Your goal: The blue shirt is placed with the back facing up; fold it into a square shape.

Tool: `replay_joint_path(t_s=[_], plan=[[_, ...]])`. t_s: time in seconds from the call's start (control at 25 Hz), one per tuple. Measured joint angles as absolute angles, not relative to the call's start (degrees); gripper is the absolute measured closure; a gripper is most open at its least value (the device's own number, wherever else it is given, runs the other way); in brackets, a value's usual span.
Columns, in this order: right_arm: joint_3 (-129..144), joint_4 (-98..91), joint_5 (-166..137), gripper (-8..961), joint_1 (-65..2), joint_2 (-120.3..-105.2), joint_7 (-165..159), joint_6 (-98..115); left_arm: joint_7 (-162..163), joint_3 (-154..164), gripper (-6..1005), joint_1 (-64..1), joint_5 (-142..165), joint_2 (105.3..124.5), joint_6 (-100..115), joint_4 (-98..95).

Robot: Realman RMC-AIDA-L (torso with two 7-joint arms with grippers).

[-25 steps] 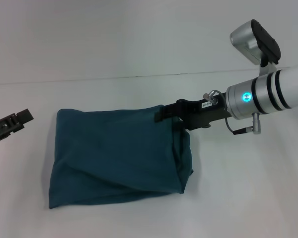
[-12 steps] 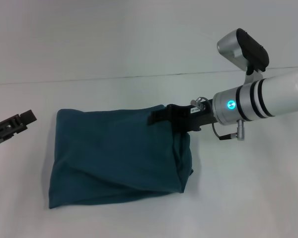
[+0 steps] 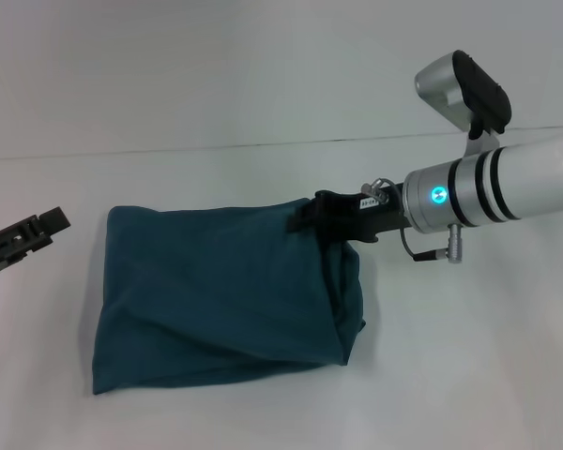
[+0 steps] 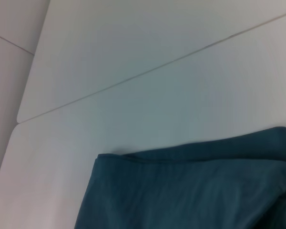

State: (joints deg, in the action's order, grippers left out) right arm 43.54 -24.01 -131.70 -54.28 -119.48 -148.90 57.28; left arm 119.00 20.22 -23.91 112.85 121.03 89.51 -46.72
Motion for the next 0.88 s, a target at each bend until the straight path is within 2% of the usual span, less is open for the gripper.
replay_joint_path(t_s=[0.32, 0.52, 0.88], plan=[[43.59, -23.64, -131.93, 745, -54.17, -119.55, -148.53, 55.94, 119.0, 20.22, 330, -23.91, 112.87, 121.02, 89.51, -46.67], [43.59, -23.2, -131.8, 918, -54.3, -119.57, -146.81, 54.78, 118.85, 20.22, 331, -23.91, 112.88, 121.02, 89.54, -46.66], [43.59, -24.04, -130.93, 918, -55.11, -119.87, -143.93, 53.03, 118.6, 20.04, 331, -23.91, 112.87, 120.89, 89.57, -46.57]])
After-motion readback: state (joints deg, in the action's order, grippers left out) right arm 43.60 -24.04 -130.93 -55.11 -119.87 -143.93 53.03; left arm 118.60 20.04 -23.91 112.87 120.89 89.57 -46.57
